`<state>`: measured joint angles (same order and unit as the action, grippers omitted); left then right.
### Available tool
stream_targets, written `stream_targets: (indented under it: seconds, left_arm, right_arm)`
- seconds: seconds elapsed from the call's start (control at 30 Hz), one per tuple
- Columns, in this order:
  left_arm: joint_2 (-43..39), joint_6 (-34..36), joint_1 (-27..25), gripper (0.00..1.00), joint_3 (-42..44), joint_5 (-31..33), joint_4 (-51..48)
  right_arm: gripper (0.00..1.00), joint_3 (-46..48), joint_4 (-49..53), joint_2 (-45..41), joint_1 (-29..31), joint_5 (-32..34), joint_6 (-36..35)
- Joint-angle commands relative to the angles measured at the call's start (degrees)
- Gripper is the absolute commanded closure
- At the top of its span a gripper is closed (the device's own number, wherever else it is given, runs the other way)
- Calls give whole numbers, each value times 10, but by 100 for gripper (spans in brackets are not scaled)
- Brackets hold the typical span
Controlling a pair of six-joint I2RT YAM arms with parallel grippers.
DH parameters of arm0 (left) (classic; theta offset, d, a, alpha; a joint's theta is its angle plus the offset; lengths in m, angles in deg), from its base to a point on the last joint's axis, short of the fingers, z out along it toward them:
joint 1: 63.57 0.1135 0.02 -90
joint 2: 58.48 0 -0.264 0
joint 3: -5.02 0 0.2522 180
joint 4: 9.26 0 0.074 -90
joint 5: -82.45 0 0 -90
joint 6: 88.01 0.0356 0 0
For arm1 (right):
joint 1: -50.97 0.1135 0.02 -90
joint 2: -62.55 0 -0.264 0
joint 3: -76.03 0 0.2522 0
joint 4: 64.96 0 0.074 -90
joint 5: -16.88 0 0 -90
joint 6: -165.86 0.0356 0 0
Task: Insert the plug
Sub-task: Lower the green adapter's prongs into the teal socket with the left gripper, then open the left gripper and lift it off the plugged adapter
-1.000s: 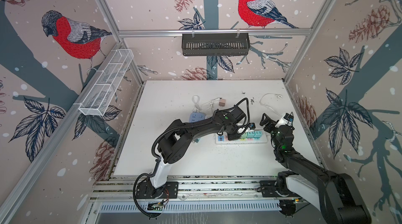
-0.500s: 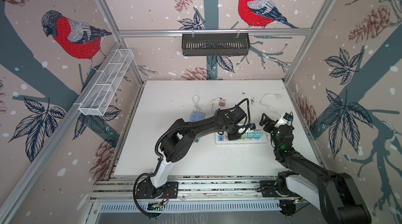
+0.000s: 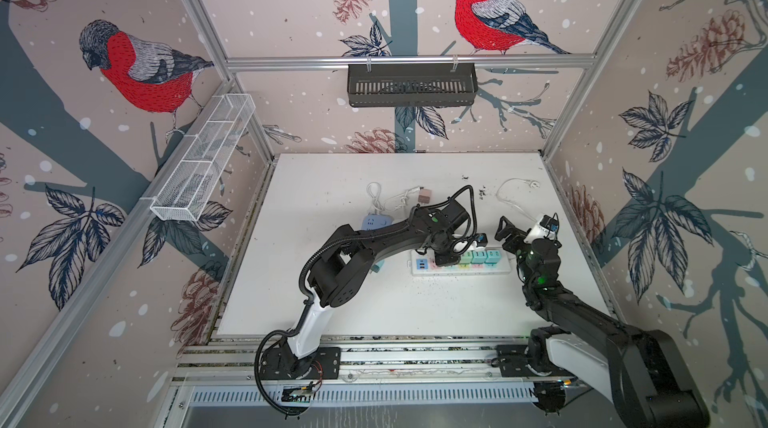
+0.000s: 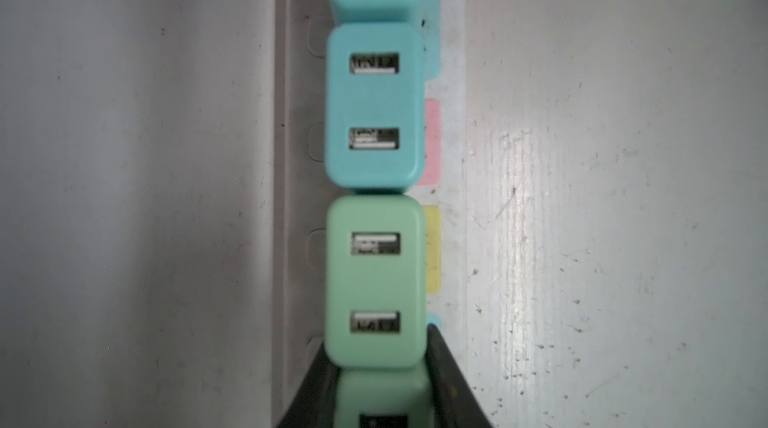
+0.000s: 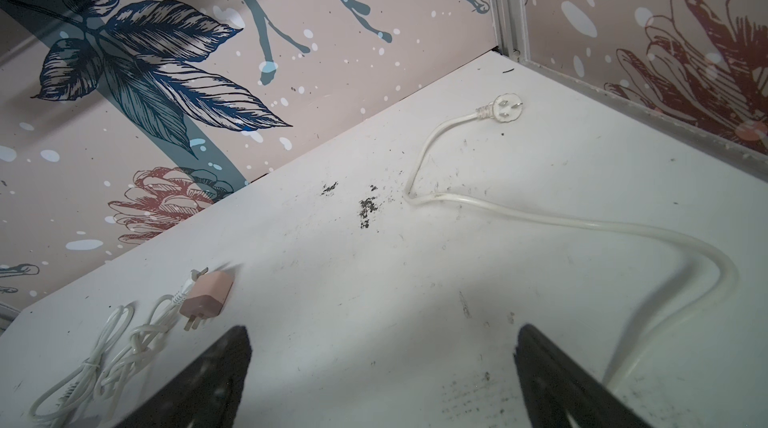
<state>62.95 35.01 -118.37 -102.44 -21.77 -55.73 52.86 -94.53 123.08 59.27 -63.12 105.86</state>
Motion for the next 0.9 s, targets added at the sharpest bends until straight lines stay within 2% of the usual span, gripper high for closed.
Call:
stream_targets:
  seconds: [0.0, 0.1, 0.13, 0.17, 0.6, 0.87]
  left_arm:
    - [12, 21, -1, 85, 15, 26, 14]
    - [4, 20, -1, 73, 22, 33, 22]
    - [-1, 21, -1, 7, 27, 32, 26]
    - [-5, 21, -2, 2, 30, 33, 30]
    - [-124, 22, 0, 2, 114, 14, 102]
    - [-210, -11, 2, 2, 199, 50, 191]
  right_arm:
    - [0, -3, -2, 1, 2, 4, -3]
    - [0, -3, -2, 0, 2, 4, -4]
    - [0, -4, -1, 0, 2, 4, -4]
    - [0, -4, -2, -1, 2, 5, -3]
    - [0, -3, -1, -1, 2, 5, -4]
    - [0, -3, -1, -2, 3, 5, -3]
